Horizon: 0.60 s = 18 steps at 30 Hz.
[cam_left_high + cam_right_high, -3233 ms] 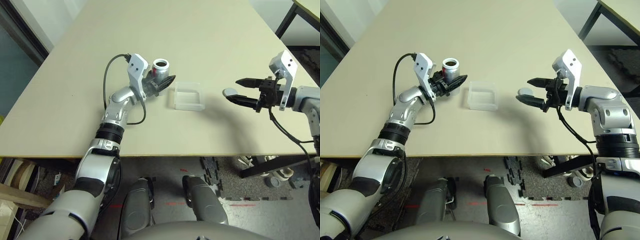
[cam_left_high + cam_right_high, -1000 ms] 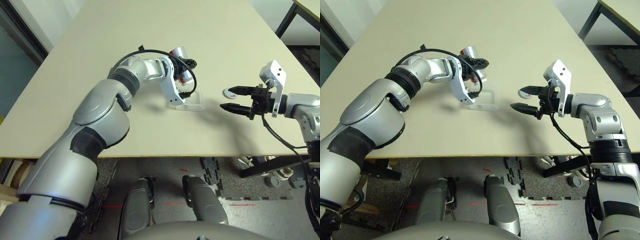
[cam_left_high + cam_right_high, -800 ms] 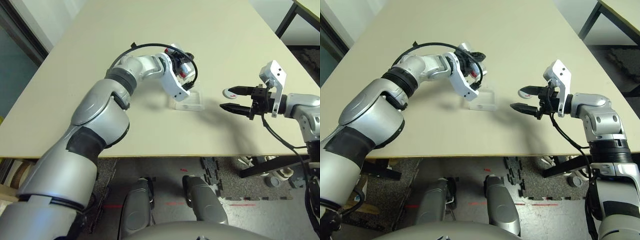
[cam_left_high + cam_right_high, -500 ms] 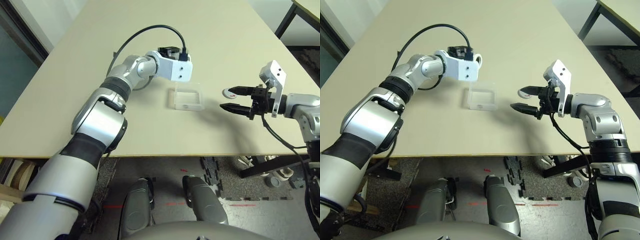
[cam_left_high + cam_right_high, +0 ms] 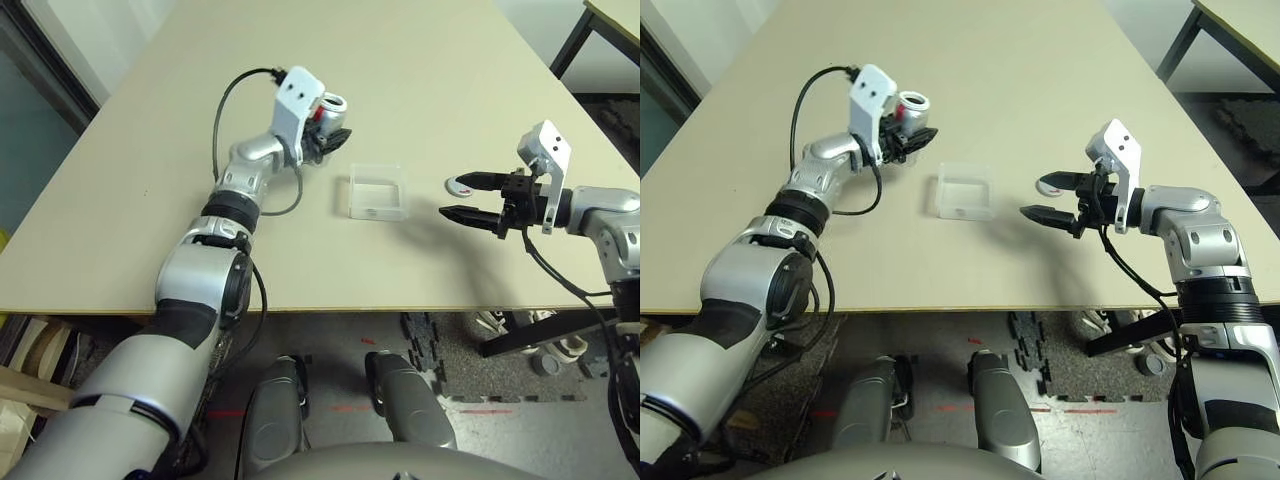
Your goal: Pour the medicine from the bottle into the box.
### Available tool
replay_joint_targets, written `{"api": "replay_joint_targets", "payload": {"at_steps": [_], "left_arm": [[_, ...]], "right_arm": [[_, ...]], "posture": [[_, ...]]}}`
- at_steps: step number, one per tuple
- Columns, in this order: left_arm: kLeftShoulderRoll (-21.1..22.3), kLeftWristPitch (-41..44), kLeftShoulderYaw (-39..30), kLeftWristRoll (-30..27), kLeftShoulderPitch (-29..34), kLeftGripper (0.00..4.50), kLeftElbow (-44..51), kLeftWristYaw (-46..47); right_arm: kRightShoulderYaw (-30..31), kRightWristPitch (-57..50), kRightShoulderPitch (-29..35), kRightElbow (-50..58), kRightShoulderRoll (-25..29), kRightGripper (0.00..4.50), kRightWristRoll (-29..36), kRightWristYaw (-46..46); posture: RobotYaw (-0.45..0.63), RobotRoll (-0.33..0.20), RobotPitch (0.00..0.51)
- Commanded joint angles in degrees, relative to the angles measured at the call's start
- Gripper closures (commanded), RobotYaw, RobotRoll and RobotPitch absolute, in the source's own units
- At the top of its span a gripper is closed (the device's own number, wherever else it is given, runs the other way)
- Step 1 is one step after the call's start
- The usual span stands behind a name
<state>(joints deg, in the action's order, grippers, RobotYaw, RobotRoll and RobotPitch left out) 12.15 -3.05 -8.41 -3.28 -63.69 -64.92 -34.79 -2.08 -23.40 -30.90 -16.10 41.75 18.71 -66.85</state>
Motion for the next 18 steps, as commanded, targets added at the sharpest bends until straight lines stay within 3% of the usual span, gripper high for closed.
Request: {"api": "replay_joint_targets", "payload": {"at_steps": [1, 18], "left_arm": [[-0.1, -1.6, -0.7, -1.1, 1.7, 1.91, -0.5, 1.1], [-2.5, -7.5, -3.2, -3.0, 3.7, 1.91, -4.9, 3.2]], "right_arm": [[1.0, 0.7, -0.8, -0.7, 0.3, 0.00, -0.8, -0.6], [0.9, 1.7, -1.3, -1.5, 0.9, 0.00, -1.2, -1.2]], "posture": [[-0.21, 0.000, 0.129], [-0.22, 0.000, 0.136]]}}
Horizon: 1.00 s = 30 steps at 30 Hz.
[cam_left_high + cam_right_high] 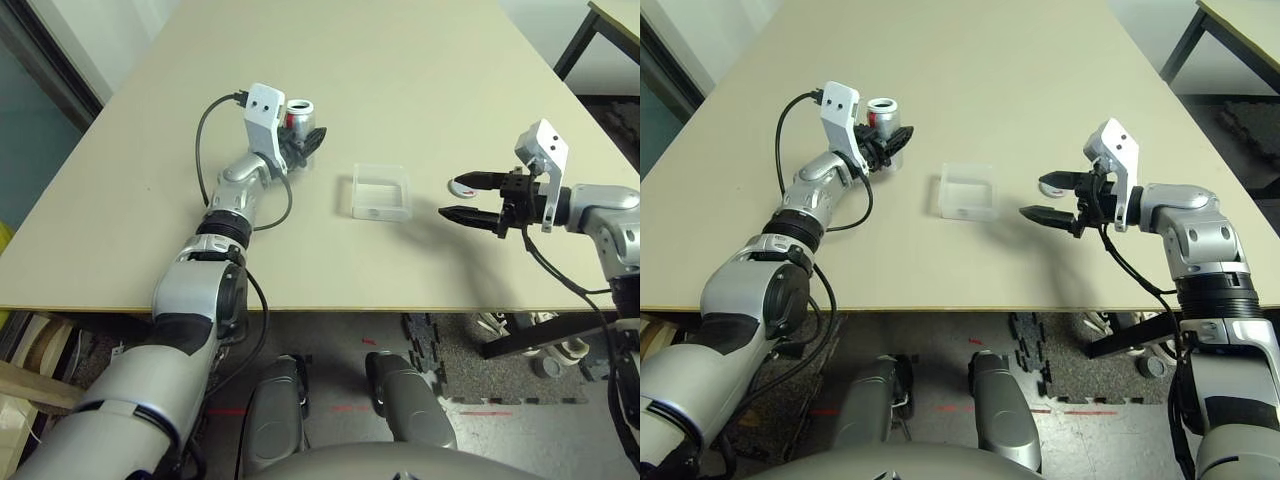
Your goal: Pour the medicine from the bottle into the box.
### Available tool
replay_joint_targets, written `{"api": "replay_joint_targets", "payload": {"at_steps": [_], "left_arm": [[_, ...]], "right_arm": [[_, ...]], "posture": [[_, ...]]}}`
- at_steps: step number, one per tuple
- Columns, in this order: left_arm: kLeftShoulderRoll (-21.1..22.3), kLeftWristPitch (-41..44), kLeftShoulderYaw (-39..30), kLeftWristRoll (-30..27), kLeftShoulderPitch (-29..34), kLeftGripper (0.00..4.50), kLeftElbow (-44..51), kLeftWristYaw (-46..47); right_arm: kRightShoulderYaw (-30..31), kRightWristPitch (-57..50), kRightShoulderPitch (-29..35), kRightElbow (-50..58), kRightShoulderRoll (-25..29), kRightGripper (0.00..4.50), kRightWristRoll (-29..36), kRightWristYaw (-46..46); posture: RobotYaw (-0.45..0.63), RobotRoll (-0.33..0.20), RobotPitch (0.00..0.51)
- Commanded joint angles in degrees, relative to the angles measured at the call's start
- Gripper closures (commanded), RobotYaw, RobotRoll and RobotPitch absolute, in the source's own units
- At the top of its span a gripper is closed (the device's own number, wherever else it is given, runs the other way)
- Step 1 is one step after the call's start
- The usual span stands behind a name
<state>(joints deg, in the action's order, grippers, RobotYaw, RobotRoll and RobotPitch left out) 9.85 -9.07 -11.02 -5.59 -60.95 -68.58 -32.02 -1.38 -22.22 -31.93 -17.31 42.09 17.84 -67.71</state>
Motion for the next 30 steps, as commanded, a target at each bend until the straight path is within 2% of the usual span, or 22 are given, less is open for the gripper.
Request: {"api": "replay_joint_targets", "payload": {"at_steps": [1, 14, 24, 30], "left_arm": [[-0.3, -1.7, -0.7, -0.7, 1.0, 1.91, -1.3, 0.6], [-0.1, -5.8, -1.1, -0.2, 3.3, 1.91, -3.1, 1.9], [-0.1, -11.3, 1.9, 3.7, 5.7, 1.91, -3.9, 6.2], [-0.3, -11.8, 1.5, 3.7, 6.7, 1.91, -5.0, 8.5]], "right_arm": [[0.2, 0.5, -0.2, -0.3, 0.6, 0.00, -0.4, -0.4], [0.0, 0.6, 0.0, -0.1, 1.0, 0.00, -0.6, -0.3], [0.0, 0.4, -0.2, 0.1, 1.1, 0.00, -0.5, -0.3], [0.1, 0.1, -0.3, 0.5, 0.9, 0.00, -0.5, -0.2]], "posture": [[-0.22, 0.000, 0.136], [-0.23, 0.000, 0.142], [-0.24, 0.000, 0.144], [-0.25, 0.000, 0.144]]}}
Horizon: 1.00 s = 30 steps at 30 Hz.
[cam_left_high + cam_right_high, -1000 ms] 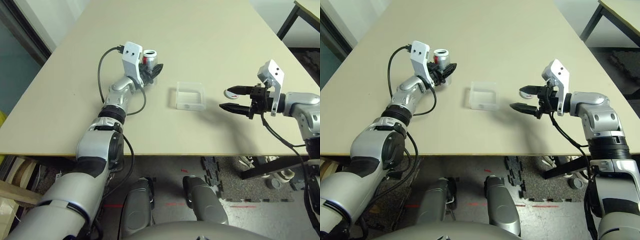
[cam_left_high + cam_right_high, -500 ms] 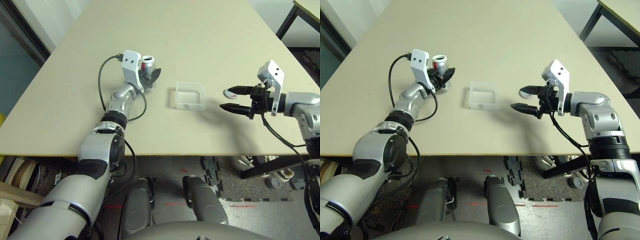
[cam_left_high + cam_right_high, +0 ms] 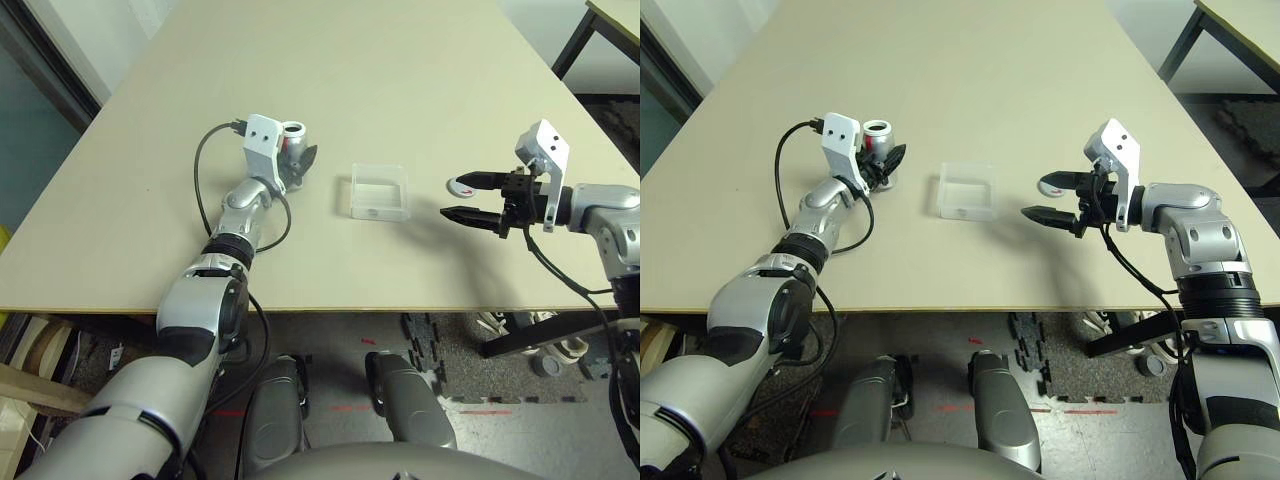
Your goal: Pour the medicine from the bottle into the box.
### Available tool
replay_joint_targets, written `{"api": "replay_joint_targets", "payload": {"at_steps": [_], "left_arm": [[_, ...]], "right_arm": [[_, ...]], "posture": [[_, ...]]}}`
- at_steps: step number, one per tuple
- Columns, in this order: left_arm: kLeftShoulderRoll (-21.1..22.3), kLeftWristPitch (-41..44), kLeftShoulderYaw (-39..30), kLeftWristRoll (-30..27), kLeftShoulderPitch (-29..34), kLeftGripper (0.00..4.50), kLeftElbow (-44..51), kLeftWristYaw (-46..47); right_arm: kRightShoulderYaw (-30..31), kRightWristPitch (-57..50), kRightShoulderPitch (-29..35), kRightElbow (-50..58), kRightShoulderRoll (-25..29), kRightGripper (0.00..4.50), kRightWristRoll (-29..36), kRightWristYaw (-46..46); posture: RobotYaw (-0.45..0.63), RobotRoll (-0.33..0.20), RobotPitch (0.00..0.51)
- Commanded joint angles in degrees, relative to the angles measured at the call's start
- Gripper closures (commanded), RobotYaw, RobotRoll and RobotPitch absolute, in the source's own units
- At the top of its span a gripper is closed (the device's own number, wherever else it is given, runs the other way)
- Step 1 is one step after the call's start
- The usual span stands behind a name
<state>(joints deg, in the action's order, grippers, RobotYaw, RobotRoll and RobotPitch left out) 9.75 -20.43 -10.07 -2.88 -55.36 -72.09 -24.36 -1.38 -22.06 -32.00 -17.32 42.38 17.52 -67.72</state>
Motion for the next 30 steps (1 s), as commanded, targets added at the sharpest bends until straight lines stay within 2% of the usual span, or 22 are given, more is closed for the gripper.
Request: {"api": "replay_joint_targets", "payload": {"at_steps": [1, 6, 7, 10, 23, 30], "left_arm": [[-0.2, -0.4, 0.6, 1.1, 1.2, 1.91, -1.6, 1.0], [-0.5, -0.2, 0.4, 0.9, 1.4, 1.91, -1.7, 1.1], [-0.6, -0.1, 0.3, 0.8, 1.5, 1.13, -1.6, 1.0], [-0.7, -0.1, 0.2, 0.6, 1.5, 0.09, -1.5, 0.8], [0.3, -2.1, -1.9, -2.8, 5.5, 0.04, 2.7, -3.3], [0.0, -0.6, -1.8, -6.2, 13.4, 0.04, 15.5, -8.5]], "right_arm": [[0.1, -0.1, -0.2, 0.5, 0.6, 0.00, -0.1, -0.2], [0.0, -0.2, -0.1, 0.7, 0.6, 0.00, -0.1, -0.1], [0.0, -0.2, -0.1, 0.8, 0.6, 0.00, -0.1, 0.0], [0.1, -0.3, -0.1, 0.8, 0.5, 0.00, -0.1, 0.0], [0.7, 0.2, -0.8, 0.1, -0.2, 0.00, -0.4, -0.1], [0.7, 0.6, -1.1, -0.5, -0.5, 0.00, -0.5, 0.0]], "posture": [[-0.25, 0.000, 0.145], [-0.25, 0.000, 0.145], [-0.25, 0.000, 0.145], [-0.24, 0.000, 0.146], [-0.24, 0.000, 0.148], [-0.23, 0.000, 0.151]]}}
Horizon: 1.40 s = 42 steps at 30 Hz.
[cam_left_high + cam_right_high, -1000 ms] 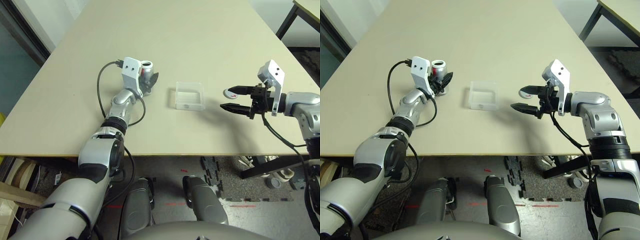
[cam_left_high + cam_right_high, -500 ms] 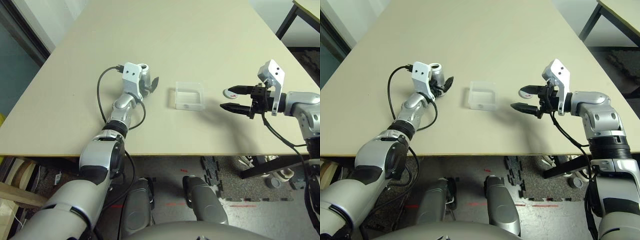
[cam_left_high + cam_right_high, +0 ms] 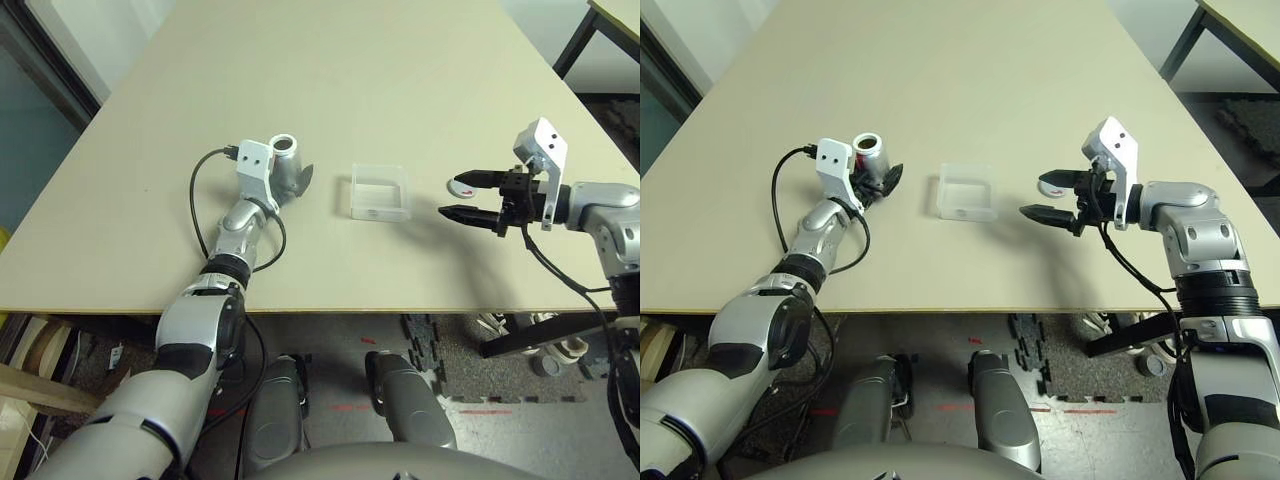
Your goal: Pour the medicine from the bottle into the box.
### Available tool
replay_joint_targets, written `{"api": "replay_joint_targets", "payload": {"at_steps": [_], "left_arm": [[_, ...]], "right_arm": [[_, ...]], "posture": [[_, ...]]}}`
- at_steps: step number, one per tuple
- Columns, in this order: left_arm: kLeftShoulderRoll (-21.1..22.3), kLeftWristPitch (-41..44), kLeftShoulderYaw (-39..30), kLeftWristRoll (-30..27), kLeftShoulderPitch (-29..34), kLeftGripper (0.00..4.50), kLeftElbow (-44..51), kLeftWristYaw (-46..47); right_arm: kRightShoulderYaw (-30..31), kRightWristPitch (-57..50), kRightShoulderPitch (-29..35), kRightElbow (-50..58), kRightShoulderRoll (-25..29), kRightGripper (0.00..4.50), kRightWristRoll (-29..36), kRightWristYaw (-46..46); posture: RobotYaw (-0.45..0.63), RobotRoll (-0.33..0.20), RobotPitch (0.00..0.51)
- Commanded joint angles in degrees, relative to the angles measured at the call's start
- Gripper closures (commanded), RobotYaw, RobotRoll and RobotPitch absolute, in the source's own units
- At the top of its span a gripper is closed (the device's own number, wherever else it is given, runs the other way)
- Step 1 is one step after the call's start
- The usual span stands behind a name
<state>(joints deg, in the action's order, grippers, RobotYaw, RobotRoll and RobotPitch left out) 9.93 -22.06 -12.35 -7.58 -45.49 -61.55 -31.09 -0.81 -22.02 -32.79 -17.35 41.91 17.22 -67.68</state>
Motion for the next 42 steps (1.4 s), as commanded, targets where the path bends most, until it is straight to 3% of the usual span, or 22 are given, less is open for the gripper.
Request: {"api": "replay_joint_targets", "payload": {"at_steps": [1, 5, 11, 17, 23, 30, 36, 42], "left_arm": [[-0.3, 2.0, 0.6, -2.1, 5.2, 0.04, 7.8, -2.0], [-0.6, 6.8, 1.2, -4.0, 11.9, 0.04, 20.5, -1.4], [1.5, 20.7, 2.7, -8.0, 27.5, 0.04, 49.0, -0.1], [7.2, 33.6, -1.0, -13.1, 30.4, 0.04, 60.3, 2.2], [16.7, 38.2, -8.4, -15.3, 24.0, 0.04, 52.7, 4.1], [25.5, 32.7, -11.8, -12.7, 12.7, 0.04, 32.5, 4.8], [29.9, 25.6, -11.9, -10.3, 3.6, 0.04, 15.4, 5.8], [32.0, 21.3, -10.7, -8.4, -1.8, 0.04, 5.9, 4.8]], "right_arm": [[0.1, 0.6, -0.3, -0.5, -0.1, 0.00, -0.2, 0.0], [-0.1, 0.9, 0.1, -0.6, -0.1, 0.00, -0.2, 0.1], [-1.7, 1.4, 0.6, -1.0, -0.3, 0.00, 0.5, 1.7], [-6.1, 0.8, 1.5, -1.4, -1.4, 0.00, 2.8, 5.9], [-13.5, -0.2, 3.7, -1.1, -2.1, 0.00, 6.3, 12.2], [-21.1, 1.8, 5.3, -3.5, -2.7, 0.00, 7.4, 21.3], [-24.4, 6.0, 5.0, -7.3, -3.5, 0.00, 6.4, 28.9], [-25.2, 10.5, 4.8, -12.0, -3.1, 0.00, 5.6, 32.3]], "posture": [[-0.23, 0.000, 0.151], [-0.23, 0.000, 0.153], [-0.22, 0.000, 0.156], [-0.19, 0.000, 0.162], [-0.18, 0.000, 0.168], [-0.18, 0.000, 0.181], [-0.18, 0.000, 0.198], [-0.18, 0.000, 0.209]]}}
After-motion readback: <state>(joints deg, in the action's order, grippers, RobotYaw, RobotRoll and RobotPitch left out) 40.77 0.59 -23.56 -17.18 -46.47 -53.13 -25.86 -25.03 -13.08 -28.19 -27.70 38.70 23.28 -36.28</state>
